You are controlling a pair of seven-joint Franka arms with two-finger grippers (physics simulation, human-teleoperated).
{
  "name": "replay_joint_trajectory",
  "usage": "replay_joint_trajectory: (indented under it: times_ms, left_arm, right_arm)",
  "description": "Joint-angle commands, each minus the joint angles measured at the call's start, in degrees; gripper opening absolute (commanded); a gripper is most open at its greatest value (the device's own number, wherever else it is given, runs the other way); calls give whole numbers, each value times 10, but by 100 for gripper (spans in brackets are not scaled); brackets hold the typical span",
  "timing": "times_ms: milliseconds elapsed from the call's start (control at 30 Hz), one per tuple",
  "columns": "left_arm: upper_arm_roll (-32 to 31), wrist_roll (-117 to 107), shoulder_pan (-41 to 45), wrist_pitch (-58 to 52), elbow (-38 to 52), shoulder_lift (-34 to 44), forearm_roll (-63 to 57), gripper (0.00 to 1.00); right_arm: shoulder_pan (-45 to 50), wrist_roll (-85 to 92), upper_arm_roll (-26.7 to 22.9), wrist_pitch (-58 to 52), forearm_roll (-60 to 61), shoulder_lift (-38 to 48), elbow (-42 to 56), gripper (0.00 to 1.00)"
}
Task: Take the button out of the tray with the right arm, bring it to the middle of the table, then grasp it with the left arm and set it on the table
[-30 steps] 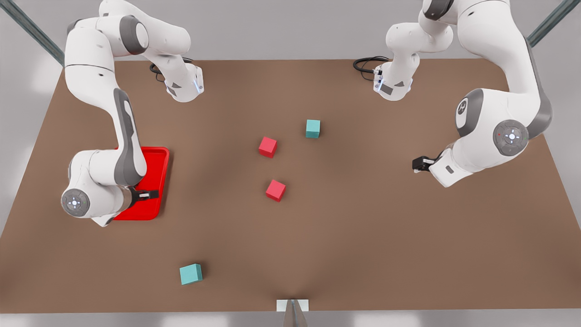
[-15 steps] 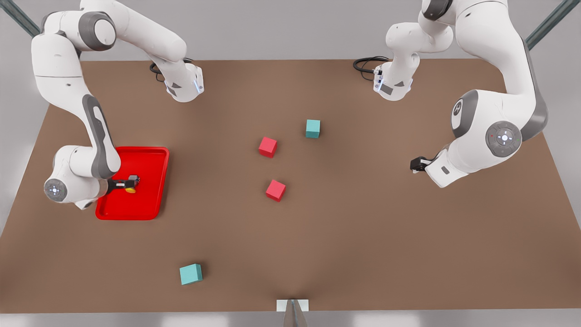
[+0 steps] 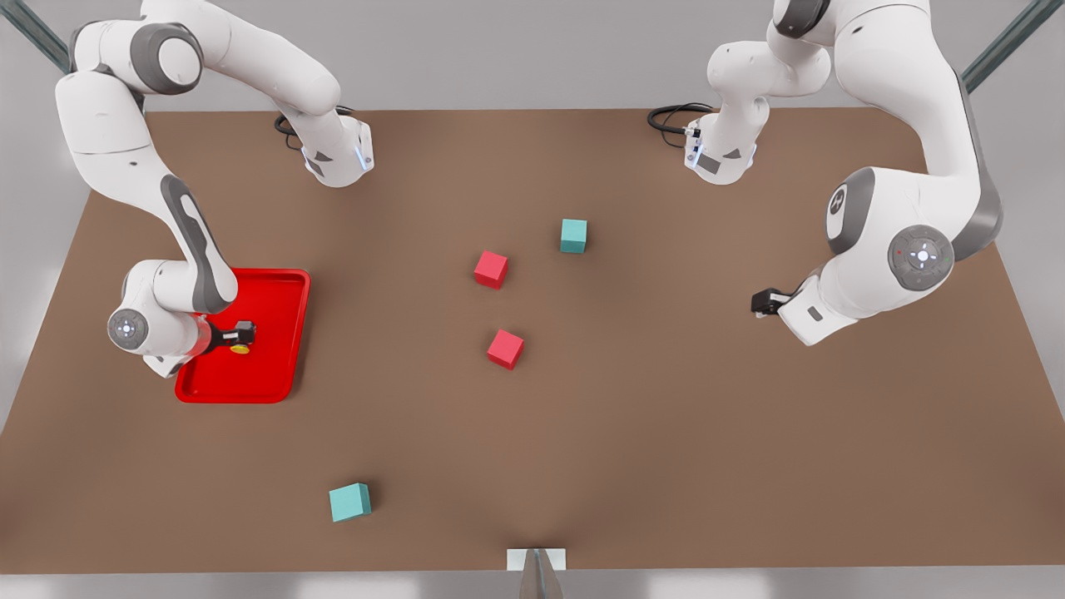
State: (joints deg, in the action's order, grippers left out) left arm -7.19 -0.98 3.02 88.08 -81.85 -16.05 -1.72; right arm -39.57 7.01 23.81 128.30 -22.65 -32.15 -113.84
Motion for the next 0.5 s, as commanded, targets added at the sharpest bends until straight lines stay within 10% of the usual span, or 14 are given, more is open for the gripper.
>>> replay_joint_trajectory:
  times_ms: [0,467]
  left_arm:
    - [0,-2,0,5,-2,1,0,100]
    - [0,-2,-1,6,-8,2,0,100]
  right_arm:
    - [-1,20,0,34,-3,3,-8,100]
    - [-55,-8,43,76,5,60,-103,100]
